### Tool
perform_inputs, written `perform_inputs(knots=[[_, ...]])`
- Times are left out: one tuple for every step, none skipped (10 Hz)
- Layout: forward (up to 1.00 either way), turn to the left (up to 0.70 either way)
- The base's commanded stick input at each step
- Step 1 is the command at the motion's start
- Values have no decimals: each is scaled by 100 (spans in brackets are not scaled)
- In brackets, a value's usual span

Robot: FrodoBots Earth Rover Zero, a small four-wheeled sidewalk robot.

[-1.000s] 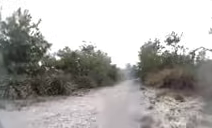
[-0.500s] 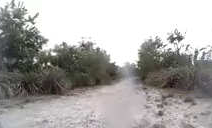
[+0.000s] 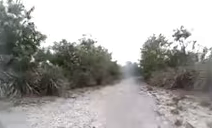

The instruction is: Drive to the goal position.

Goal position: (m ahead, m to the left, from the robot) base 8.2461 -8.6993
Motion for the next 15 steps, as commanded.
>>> perform_inputs(knots=[[60, 0], [60, 0], [60, 0], [60, 0], [60, 0], [60, 0], [60, 0], [60, 0], [60, 0], [60, 0], [60, 0], [60, 0], [60, 0], [60, 0], [60, 0]])
